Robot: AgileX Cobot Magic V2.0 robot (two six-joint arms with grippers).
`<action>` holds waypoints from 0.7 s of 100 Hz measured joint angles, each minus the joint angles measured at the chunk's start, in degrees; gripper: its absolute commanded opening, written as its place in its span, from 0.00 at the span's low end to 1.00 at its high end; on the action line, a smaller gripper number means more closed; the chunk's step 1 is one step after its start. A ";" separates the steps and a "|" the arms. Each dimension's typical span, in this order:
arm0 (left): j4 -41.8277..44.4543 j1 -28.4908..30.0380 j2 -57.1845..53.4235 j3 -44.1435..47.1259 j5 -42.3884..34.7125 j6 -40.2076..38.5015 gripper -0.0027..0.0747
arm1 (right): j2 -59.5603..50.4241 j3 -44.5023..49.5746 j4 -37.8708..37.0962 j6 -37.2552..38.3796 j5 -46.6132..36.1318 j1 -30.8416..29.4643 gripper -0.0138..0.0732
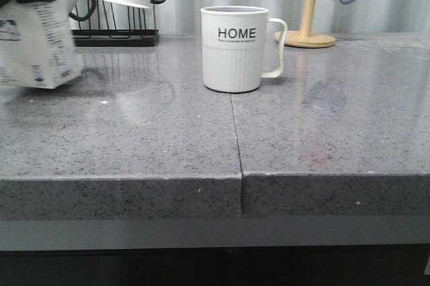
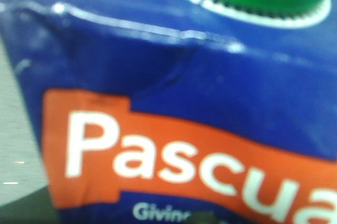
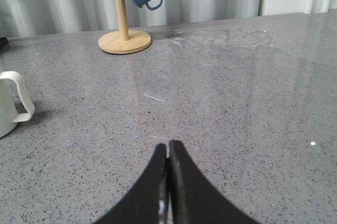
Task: Place milk next to cup
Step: 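Grasp the Pascual milk carton with the left gripper and lift, then carry the milk carton with the left gripper beside the HOME mug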
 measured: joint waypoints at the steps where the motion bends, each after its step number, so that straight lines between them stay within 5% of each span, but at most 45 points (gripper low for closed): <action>1: -0.55 -0.26 0.00 -0.11 0.11 0.24 0.07 | 0.00 0.00 0.00 0.00 0.00 0.00 0.08; 39: -22.97 -13.31 0.23 -4.63 -6.02 18.23 0.07 | 0.00 0.00 0.00 0.00 0.00 0.00 0.08; 70: -32.19 -19.32 5.57 -9.91 -14.80 23.33 0.07 | 0.00 0.00 0.00 0.00 0.00 0.00 0.08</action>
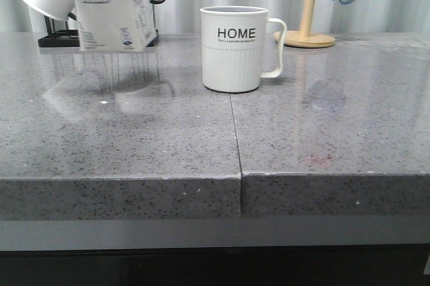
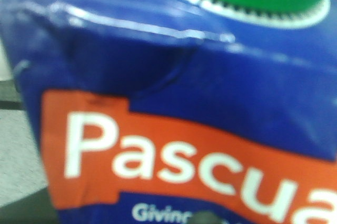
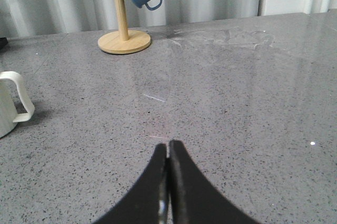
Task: Place milk next to cup
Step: 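Carry the milk carton with the left gripper beside the HOME mug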
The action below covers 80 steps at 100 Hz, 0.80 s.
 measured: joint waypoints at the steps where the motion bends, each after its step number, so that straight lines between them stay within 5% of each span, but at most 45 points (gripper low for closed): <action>1: -0.21 -0.15 0.19 -0.12 0.02 -0.01 0.07 | 0.00 0.00 0.00 0.00 0.00 0.00 0.08; 80: -7.04 -5.54 9.00 -4.53 -5.45 1.22 0.11 | 0.00 0.00 0.00 0.00 0.00 0.00 0.08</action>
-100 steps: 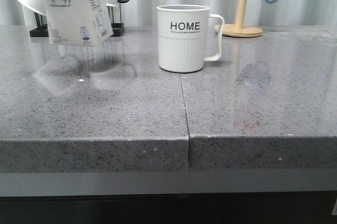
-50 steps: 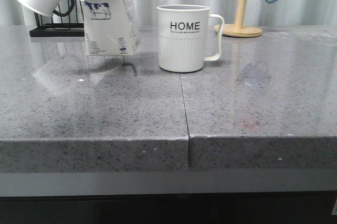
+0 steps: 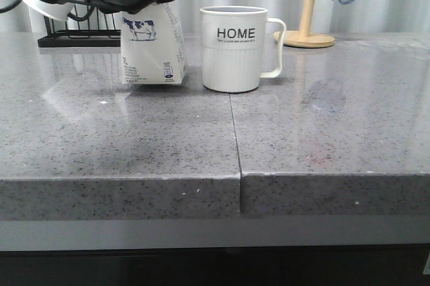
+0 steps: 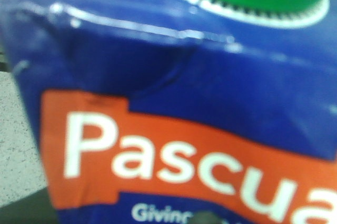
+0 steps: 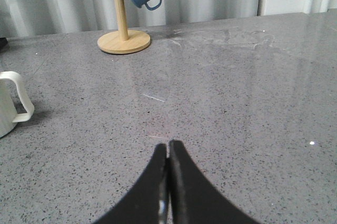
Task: Place milk next to cup
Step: 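Carry the milk carton with the left gripper beside the HOME mug, then lower the carton onto the table, open the left gripper and withdraw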
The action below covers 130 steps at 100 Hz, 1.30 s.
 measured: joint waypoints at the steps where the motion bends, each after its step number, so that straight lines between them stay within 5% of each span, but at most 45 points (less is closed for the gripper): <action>1: 0.00 0.00 0.00 0.00 0.00 0.00 0.12 | 0.00 0.00 0.00 0.00 0.00 0.00 0.08; 16: 0.00 0.00 0.00 0.00 -0.09 0.00 0.29 | 0.00 0.00 0.00 0.00 0.00 0.00 0.08; 36: 0.26 0.00 0.00 0.12 -0.45 0.24 0.79 | 0.00 0.00 0.00 0.00 0.00 0.00 0.08; 46: 1.56 -0.25 -0.68 0.52 -2.37 0.35 0.94 | 0.00 0.00 0.00 0.00 0.00 0.00 0.08; 130: 6.11 -0.07 -19.13 17.96 4.73 1.90 0.93 | 0.00 0.00 0.00 0.00 0.00 0.00 0.08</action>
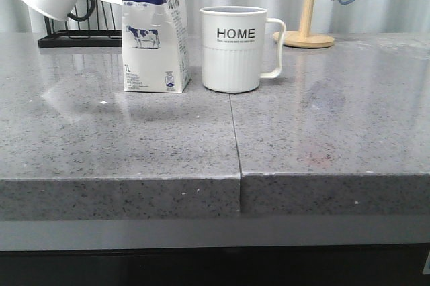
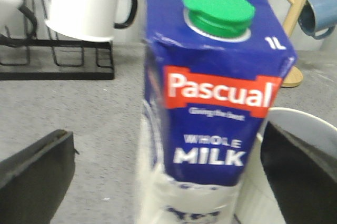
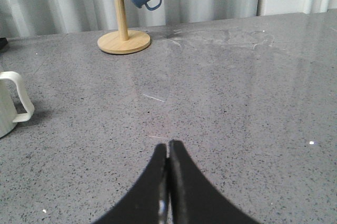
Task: Place milk next to cup
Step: 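Lower the carton onto the table, open the left gripper and withdraw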
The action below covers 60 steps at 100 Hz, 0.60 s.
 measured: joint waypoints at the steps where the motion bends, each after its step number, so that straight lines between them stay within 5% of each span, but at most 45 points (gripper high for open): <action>1: 0.14 0.16 -0.31 0.24 0.00 0.00 0.93 | 0.00 0.00 0.00 0.00 0.00 0.00 0.08; 31: 11.20 11.30 -14.00 7.51 7.11 -1.95 0.93 | 0.00 0.00 0.00 0.10 0.00 0.00 0.08; 60: 38.11 29.14 -21.84 9.71 22.96 -26.93 0.92 | 0.00 0.00 0.00 0.10 0.00 0.00 0.08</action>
